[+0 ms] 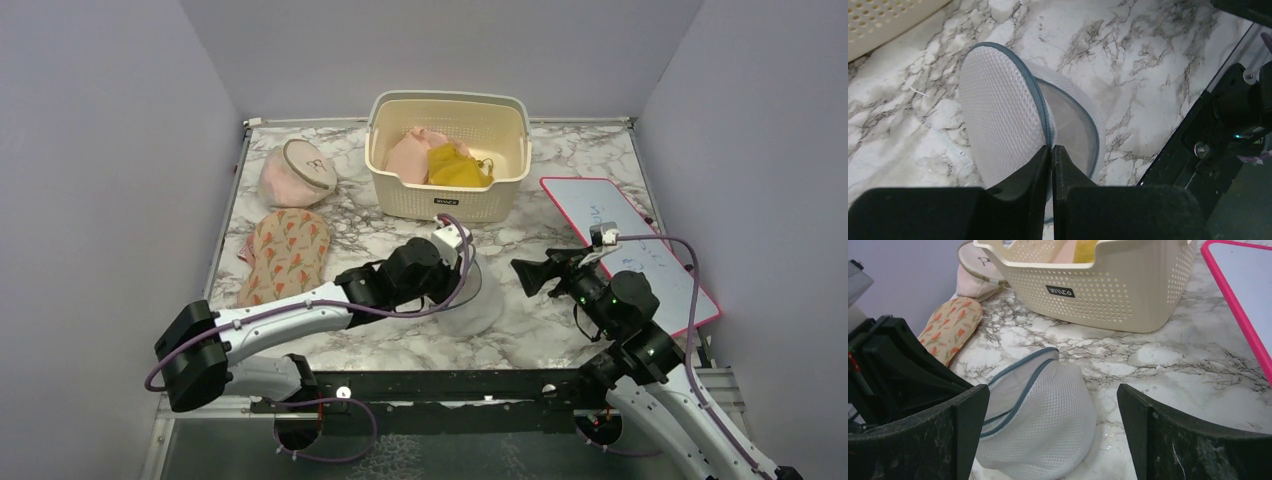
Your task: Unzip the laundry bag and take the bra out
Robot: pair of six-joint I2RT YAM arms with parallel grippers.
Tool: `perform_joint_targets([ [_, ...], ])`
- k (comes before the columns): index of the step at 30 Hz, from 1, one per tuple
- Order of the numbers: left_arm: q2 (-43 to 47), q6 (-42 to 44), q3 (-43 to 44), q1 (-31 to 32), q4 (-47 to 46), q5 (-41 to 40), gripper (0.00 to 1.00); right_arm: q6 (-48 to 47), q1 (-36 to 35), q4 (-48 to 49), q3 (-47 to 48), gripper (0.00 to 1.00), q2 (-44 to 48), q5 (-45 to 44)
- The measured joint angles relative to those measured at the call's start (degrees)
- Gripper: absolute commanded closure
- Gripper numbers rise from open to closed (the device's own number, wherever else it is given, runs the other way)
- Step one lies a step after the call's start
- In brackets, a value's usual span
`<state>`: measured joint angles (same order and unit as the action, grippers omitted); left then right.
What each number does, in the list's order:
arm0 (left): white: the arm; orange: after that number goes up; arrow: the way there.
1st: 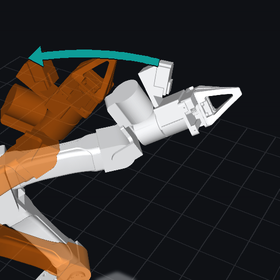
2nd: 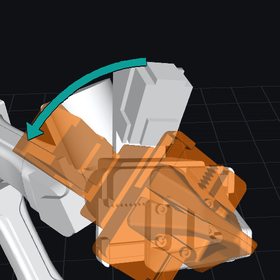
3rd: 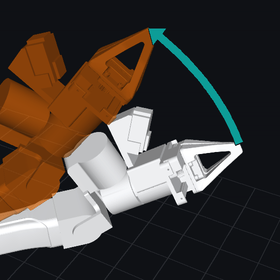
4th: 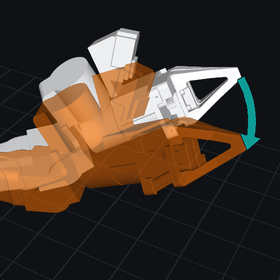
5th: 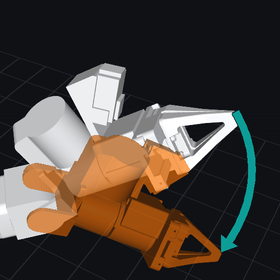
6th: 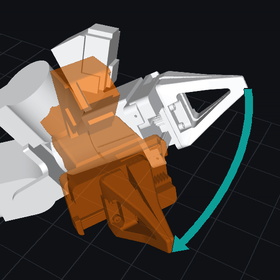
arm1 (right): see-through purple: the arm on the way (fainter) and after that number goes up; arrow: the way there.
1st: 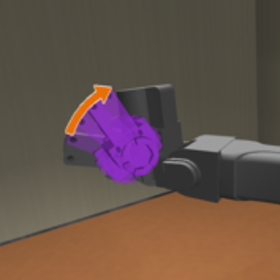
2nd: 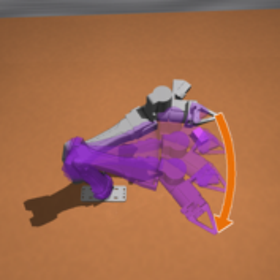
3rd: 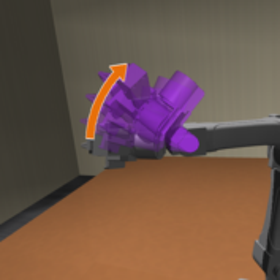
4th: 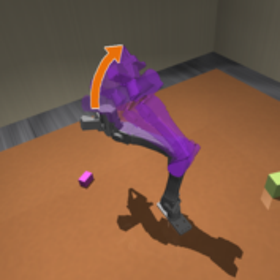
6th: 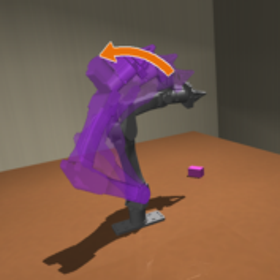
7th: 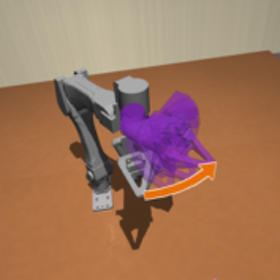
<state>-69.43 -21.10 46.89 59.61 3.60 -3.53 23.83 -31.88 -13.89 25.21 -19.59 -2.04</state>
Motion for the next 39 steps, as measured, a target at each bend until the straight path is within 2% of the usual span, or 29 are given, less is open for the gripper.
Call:
perform_joint_targets([
  [10,-10.0,1.8,0.2,8.1,-1.0,-1.7,1.0,0.4,0.0,-1.7,0.0,0.04,-2.7,-1.5],
  [17,-24.8,-1.0,3.1,8.7,-3.1,-2.4,0.97,0.5,0.0,-1.7,0.0,0.04,-1.9,-1.4],
  [19,-28.3,-1.5,4.3,8.7,-3.8,-2.6,0.89,0.5,0.0,-1.6,0.0,0.04,-1.7,-1.2],
  [22,-32.3,-2.0,8.4,8.7,-4.5,-3.6,0.61,-0.1,0.0,-0.9,-0.5,0.02,-1.8,-0.2],
  [25,-33.9,-2.7,10.5,8.6,-4.3,-4.2,0.38,-0.4,0.0,-0.2,-1.3,0.0,-1.7,-0.3],
  [31,-32.2,-4.2,12.5,8.1,4.3,-3.4,0.19,-0.5,0.0,1.7,-4.2,0.0,1.6,-3.3],
  [35,-27.4,-5.6,12.5,7.5,10.1,-2.3,0.05,-0.4,0.0,1.9,-4.6,0.0,1.6,-6.2],
  [39,-20.6,-4.9,11.4,6.8,10.1,-2.4,0.02,-0.2,0.0,1.9,-4.6,0.0,-0.1,-7.6],
])
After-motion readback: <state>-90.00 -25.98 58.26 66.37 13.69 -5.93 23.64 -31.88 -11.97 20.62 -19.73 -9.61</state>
